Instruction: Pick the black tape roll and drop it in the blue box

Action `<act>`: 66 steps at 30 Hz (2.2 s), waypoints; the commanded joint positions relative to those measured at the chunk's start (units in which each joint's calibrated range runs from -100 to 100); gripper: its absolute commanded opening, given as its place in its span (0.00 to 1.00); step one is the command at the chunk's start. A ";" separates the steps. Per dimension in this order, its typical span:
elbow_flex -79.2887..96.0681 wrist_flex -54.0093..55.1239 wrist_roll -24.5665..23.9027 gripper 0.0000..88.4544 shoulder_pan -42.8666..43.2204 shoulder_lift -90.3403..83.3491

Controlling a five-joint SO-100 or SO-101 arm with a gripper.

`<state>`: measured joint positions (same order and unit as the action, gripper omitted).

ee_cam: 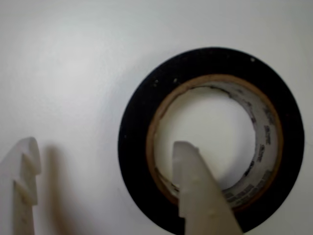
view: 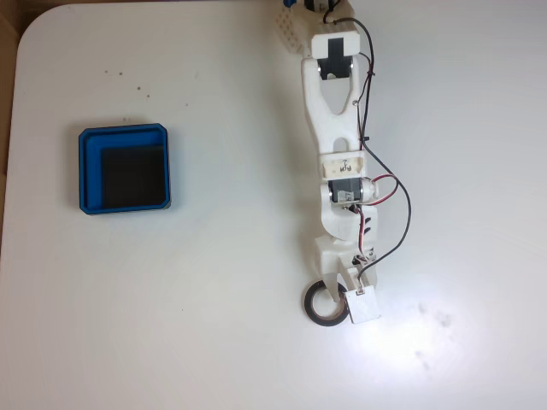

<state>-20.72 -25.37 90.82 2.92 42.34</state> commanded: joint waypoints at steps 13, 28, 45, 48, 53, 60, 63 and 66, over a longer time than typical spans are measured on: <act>-4.35 1.03 0.25 0.29 -1.70 -0.03; -4.44 1.03 0.16 0.29 -1.80 2.40; -4.44 0.78 0.16 0.08 -1.80 2.14; -4.44 0.62 0.16 0.05 -1.80 2.14; -4.35 0.37 0.16 0.03 -1.80 2.06; -4.35 0.37 -0.28 0.02 -1.89 1.98; -4.35 0.37 -0.28 0.02 -1.89 1.89; -4.35 0.29 -0.28 0.02 -1.89 1.64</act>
<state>-21.61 -25.12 90.65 1.73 45.39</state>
